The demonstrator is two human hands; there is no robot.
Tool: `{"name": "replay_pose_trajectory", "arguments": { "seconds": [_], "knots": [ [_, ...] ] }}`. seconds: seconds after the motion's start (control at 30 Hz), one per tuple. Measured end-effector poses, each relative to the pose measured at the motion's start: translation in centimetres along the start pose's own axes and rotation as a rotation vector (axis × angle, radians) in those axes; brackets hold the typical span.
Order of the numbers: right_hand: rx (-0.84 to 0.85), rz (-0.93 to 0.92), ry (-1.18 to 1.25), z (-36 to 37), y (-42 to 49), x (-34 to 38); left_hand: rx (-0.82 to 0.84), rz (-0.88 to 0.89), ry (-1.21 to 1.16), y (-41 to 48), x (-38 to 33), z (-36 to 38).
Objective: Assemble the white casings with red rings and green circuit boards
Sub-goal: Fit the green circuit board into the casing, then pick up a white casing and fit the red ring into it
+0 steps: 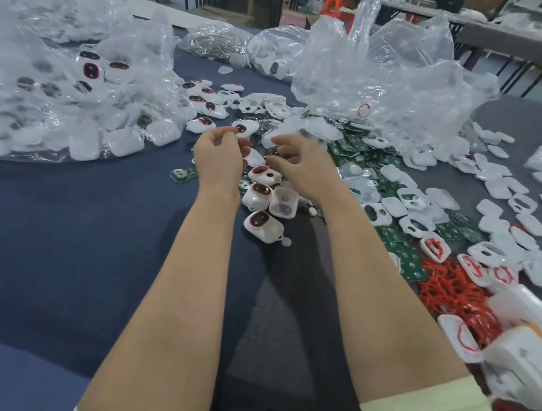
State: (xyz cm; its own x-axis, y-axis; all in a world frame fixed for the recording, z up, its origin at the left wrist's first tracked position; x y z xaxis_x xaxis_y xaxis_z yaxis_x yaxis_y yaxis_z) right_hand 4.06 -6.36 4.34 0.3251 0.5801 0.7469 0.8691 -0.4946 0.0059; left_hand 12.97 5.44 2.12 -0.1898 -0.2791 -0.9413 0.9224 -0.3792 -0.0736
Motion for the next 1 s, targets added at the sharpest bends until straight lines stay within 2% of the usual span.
{"name": "replay_pose_trajectory", "arguments": {
  "seconds": [0.1, 0.2, 0.43, 0.53, 0.63, 0.7, 0.8, 0.93, 1.0],
  "knots": [
    [-0.17, 0.036, -0.005, -3.8, -2.3, -1.8, 0.068, 0.01, 0.009, -1.0, 0.1, 2.6],
    [-0.171, 0.17, -0.067, -6.6, -5.2, -4.5, 0.145, -0.011, -0.003, -2.2, 0.8, 5.5],
    [0.064, 0.327, -0.343, -8.3, -10.7, -7.2, 0.278, -0.075, 0.001, -5.3, 3.8, 10.2],
    [0.156, 0.373, -0.377, -7.8, -11.6, -7.4, 0.269, -0.076, -0.003, -5.2, 4.0, 10.3],
    [0.314, 0.426, -0.523, -6.5, -12.3, -7.5, 0.238, -0.06, -0.025, -4.5, 3.6, 9.6],
    [0.337, 0.442, -0.556, -6.0, -12.3, -7.5, 0.224, -0.057, -0.012, -4.2, 3.4, 9.1],
    [0.229, 0.41, -0.493, -6.4, -11.4, -7.2, 0.189, -0.073, -0.018, -3.7, 3.4, 7.9],
    [-0.091, 0.311, -0.246, -7.4, -9.3, -7.0, 0.145, -0.07, -0.023, -3.3, 3.3, 6.7],
    [-0.207, 0.259, -0.055, -7.3, -8.4, -7.2, 0.178, -0.049, 0.042, -3.6, 3.4, 7.0]
  ]
}}
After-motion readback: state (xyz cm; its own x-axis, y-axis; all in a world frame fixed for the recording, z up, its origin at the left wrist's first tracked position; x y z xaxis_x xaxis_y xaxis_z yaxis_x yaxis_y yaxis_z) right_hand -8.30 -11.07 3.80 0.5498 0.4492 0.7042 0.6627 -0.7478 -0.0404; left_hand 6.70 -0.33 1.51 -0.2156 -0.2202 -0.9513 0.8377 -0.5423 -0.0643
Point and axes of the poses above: each hand's wrist, its own y-axis towards the middle knuckle, its own z-axis out of the palm, x = y × z, the point moved 7 cm from there along y, towards the middle knuckle, and after that the axes turned 7 degrees about x, right-handed, at the moved point
